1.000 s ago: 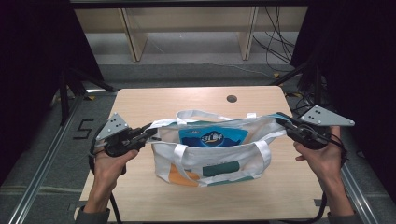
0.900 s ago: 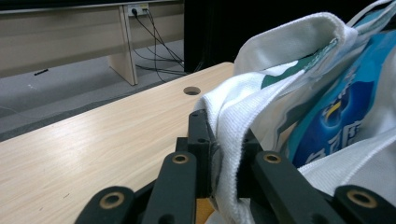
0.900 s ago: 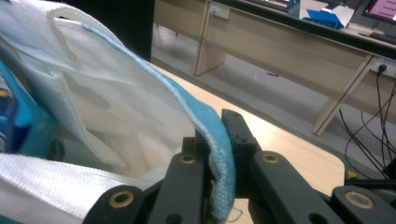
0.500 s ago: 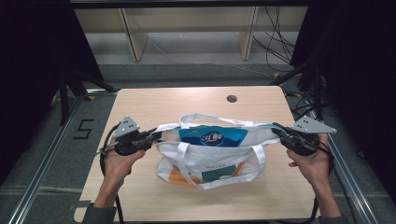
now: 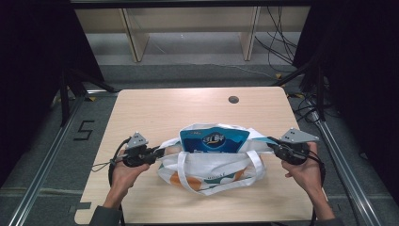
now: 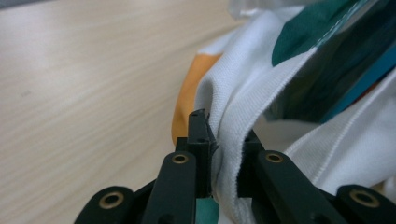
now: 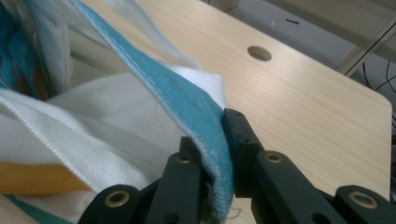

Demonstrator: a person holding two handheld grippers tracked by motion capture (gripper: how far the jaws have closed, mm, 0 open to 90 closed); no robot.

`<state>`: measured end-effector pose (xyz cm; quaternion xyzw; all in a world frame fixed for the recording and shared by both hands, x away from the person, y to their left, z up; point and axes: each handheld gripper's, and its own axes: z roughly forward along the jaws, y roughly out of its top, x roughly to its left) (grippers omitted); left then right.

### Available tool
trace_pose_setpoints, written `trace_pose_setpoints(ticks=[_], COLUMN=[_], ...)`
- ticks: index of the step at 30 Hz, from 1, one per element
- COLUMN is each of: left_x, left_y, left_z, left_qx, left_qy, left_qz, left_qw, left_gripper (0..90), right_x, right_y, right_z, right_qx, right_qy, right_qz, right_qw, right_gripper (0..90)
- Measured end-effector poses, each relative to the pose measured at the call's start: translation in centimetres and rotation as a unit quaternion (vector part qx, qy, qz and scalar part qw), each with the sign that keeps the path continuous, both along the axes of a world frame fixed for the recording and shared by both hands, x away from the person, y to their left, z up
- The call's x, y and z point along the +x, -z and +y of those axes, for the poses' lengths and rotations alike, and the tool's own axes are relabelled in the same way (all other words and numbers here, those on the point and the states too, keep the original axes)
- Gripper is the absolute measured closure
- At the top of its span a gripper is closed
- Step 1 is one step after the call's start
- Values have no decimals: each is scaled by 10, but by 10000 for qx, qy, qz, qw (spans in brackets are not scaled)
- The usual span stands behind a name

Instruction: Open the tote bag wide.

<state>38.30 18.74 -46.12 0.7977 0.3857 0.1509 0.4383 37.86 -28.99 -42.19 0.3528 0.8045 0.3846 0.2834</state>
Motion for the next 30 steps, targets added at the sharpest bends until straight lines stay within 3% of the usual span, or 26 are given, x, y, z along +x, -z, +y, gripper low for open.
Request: trace_pose_setpoints(ticks=[1,3,4,6,7,9,13,15,16,18,19,22,25,26,30], left_x=[0,2,2,3,2,3,1,1,2,2,2,4,5,5,7], left_y=[5,14,17,21,22,23,29,30,30,32,32,37,40,42,42], left_z=[-4,-4,-6,-7,-8,-7,-10,-12,-9,-10,-10,-11,-11,-11,-13], left_qx=[-92,45,-24,60,-27,144,182,99,207,181,173,183,240,102,239], left_qy=[-68,74,15,76,18,125,125,78,181,176,158,158,193,90,80], left_qz=[16,162,207,224,218,221,220,195,205,216,227,211,229,268,191], left_qw=[9999,9998,9998,9997,9998,9996,9995,9997,9994,9994,9995,9995,9993,9995,9995], left_gripper=[817,816,816,815,815,815,815,815,815,815,815,815,816,815,813], right_x=[1,1,2,3,2,4,5,7,5,5,6,10,19,20,25], right_y=[2,7,9,13,15,19,31,38,40,43,46,61,79,78,80], right_z=[-1,1,0,1,2,2,4,4,5,5,6,7,8,8,8], right_qx=[-40,-80,-132,-121,-115,-216,-266,-357,-318,-347,-368,-525,-524,-524,-448], right_qy=[-14,-37,-61,-53,-26,-98,-94,-175,-134,-146,-149,-161,-232,-210,-149], right_qz=[26,106,90,189,242,284,500,552,657,796,766,1074,1363,1316,1249], right_qw=[10000,9999,9999,9997,9996,9993,9984,9977,9972,9961,9963,9927,9890,9897,9910], right_gripper=[839,840,840,843,843,844,844,850,852,854,854,856,857,857,857])
